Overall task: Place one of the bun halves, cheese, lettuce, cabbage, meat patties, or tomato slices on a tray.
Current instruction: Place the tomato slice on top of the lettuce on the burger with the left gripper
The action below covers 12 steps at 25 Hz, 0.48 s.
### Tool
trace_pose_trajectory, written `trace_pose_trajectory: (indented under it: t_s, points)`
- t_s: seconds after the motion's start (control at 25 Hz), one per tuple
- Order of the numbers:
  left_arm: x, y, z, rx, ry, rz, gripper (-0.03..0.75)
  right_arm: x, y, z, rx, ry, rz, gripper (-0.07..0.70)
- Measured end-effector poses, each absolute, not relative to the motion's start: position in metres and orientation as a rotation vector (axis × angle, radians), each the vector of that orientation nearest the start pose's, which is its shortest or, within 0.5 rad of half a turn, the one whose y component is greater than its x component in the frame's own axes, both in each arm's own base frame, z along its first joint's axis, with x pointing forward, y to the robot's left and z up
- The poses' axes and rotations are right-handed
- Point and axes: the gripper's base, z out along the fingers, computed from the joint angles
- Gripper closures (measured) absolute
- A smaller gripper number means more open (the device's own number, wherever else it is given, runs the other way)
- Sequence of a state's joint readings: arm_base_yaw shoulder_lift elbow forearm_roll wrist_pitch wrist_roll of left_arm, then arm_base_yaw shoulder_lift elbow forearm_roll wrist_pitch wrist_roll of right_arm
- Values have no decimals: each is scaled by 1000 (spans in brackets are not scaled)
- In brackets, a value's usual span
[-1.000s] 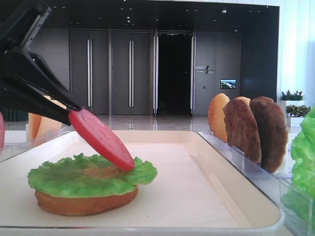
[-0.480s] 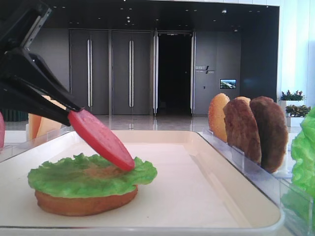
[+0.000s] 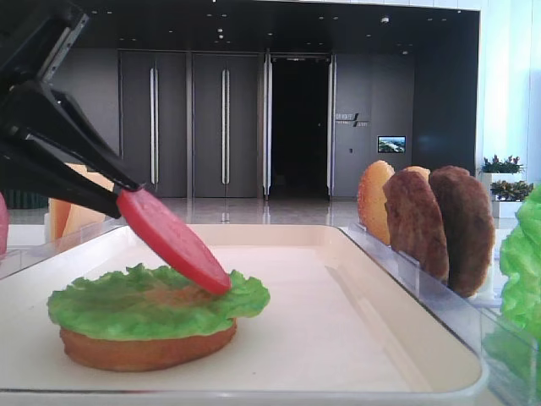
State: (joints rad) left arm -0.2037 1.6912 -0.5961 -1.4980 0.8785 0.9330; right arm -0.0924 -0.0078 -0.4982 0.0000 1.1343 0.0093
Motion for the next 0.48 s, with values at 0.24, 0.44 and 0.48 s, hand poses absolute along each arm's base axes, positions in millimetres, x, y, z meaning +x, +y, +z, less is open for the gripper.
trace_pose_trajectory:
  t_s: [0.24, 0.44, 0.48]
  points:
    - [232, -119, 147, -127, 2690, -1401, 447, -9, 1, 271, 107, 2110, -50, 118]
    - [232, -119, 146, -129, 2691, -1395, 339, -9, 1, 271, 107, 2110, -50, 118]
    - [232, -119, 146, -130, 2691, -1394, 327, -9, 1, 271, 107, 2110, -50, 118]
